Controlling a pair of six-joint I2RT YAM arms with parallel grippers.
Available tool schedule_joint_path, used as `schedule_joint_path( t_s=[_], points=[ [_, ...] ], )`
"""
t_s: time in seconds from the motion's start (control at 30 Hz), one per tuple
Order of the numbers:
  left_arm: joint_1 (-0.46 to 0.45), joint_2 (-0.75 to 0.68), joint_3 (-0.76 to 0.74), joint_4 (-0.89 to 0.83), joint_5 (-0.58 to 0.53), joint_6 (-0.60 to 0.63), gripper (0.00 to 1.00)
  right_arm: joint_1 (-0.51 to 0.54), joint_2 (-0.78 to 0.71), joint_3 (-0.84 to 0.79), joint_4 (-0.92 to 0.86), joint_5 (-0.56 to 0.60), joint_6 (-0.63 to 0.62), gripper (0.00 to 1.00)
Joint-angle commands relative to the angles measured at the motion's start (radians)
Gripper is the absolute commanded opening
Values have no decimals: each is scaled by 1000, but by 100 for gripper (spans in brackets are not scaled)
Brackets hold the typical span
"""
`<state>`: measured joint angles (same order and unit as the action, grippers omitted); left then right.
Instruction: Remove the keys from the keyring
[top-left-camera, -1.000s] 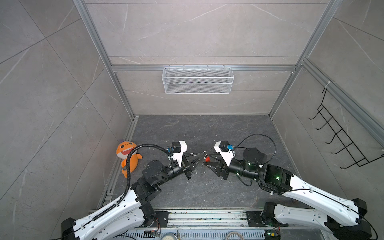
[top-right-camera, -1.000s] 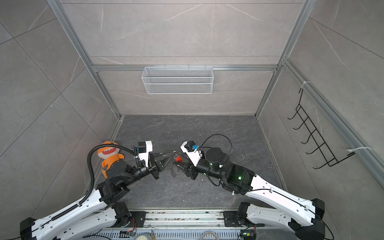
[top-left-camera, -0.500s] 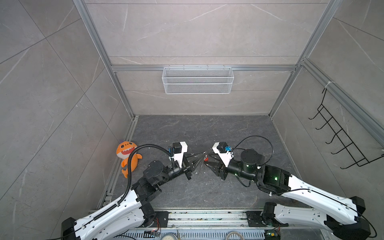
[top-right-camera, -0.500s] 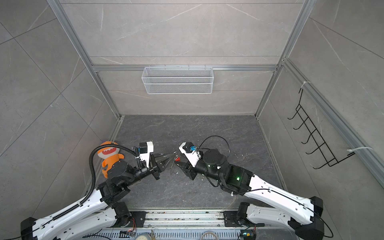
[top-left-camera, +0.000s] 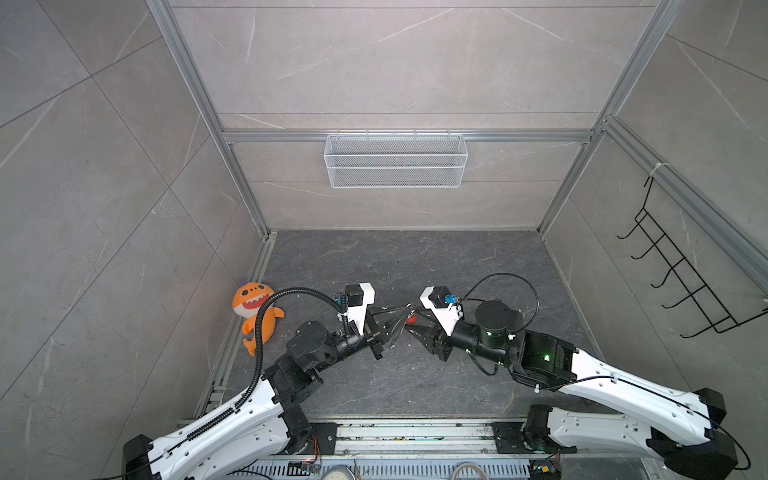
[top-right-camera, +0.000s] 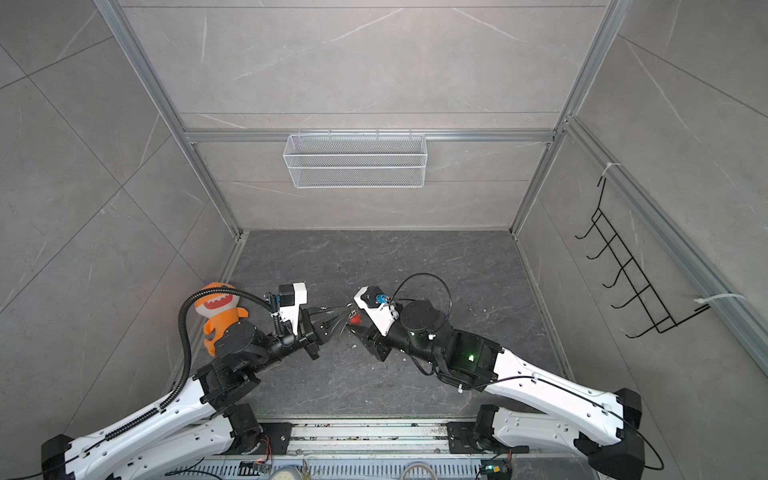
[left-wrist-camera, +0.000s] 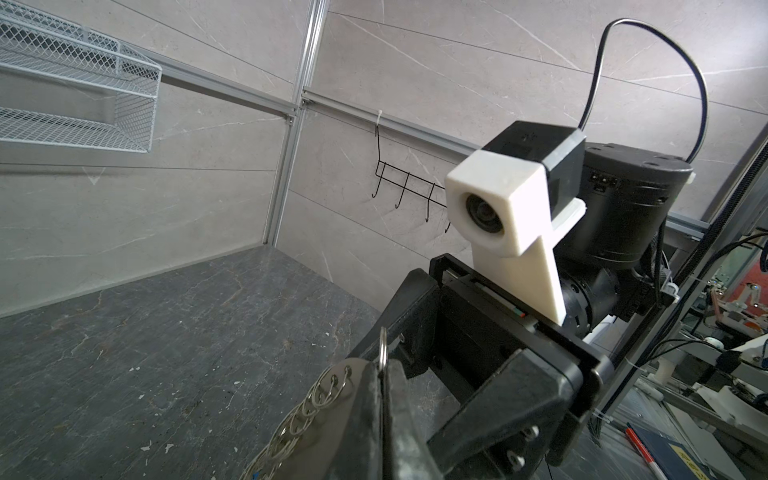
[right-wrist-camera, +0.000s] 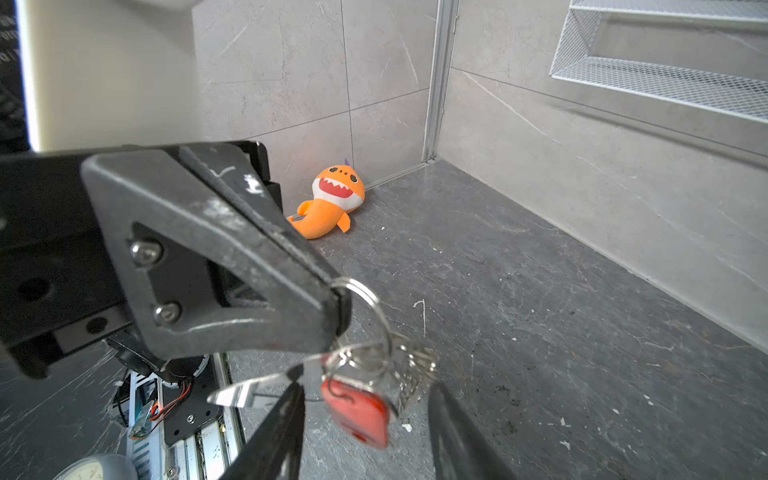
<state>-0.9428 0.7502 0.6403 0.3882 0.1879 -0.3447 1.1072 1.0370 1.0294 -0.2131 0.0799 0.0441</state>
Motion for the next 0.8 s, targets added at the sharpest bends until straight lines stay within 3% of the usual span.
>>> schedule_joint_path(
  t_s=[0.0, 0.33, 0.6, 0.77],
  points=[
    [-4, -15, 3, 48, -3, -14, 0, 16, 11, 27, -2, 46, -15, 58],
    [-4, -28, 2, 22, 2, -8, 0, 39, -14, 32, -17, 188, -21, 51],
    [-4, -53, 5, -10, 39, 12, 0, 42, -46, 33, -55, 197, -26, 54],
    [-4, -62, 5, -24, 1, 10, 0, 43, -55, 30, -50, 131, -16, 56]
  ],
)
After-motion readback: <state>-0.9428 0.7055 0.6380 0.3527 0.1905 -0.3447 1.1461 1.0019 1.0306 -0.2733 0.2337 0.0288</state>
